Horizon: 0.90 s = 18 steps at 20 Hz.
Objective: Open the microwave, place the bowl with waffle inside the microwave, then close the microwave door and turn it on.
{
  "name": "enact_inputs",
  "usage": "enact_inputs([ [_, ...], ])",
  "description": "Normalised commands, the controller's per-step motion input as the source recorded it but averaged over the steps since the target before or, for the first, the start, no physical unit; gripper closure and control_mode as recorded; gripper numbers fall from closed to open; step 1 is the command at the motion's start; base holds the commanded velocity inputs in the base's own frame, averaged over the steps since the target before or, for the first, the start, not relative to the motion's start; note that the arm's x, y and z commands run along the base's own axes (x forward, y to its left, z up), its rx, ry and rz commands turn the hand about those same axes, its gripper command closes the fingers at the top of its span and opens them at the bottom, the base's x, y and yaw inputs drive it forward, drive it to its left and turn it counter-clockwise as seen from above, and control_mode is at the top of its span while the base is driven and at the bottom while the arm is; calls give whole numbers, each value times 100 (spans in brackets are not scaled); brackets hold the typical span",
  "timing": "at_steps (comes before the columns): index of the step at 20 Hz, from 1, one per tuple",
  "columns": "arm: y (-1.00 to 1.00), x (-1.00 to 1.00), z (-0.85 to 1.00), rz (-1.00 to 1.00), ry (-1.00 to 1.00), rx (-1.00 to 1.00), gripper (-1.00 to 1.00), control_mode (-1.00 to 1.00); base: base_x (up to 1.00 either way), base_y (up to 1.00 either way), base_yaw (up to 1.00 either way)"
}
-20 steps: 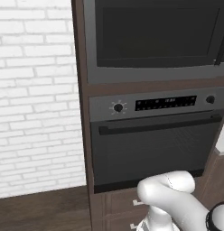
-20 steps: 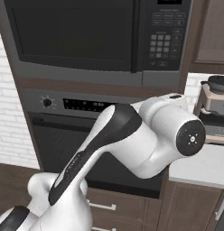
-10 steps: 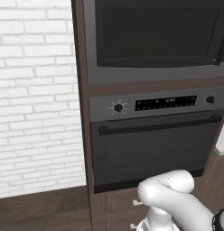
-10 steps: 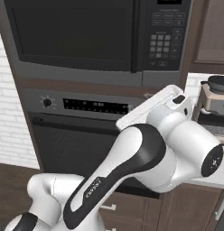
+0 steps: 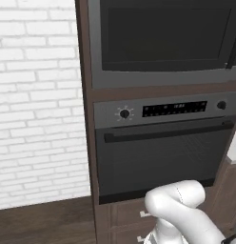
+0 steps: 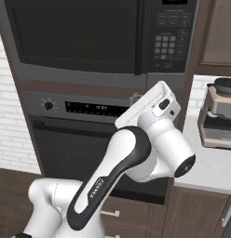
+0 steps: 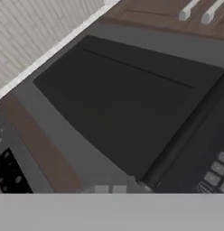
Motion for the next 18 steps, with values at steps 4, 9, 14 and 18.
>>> enact_inputs([
  [4, -15, 63, 14, 0, -11, -8, 100, -100, 0, 0, 0],
  [9, -56, 11, 7, 13, -19, -10, 100, -100, 0, 0, 0],
  [14, -65, 9, 1, 19, -18, -11, 100, -100, 0, 0, 0],
  [18, -18, 65, 0, 6, -7, -19, 100, -100, 0, 0, 0],
])
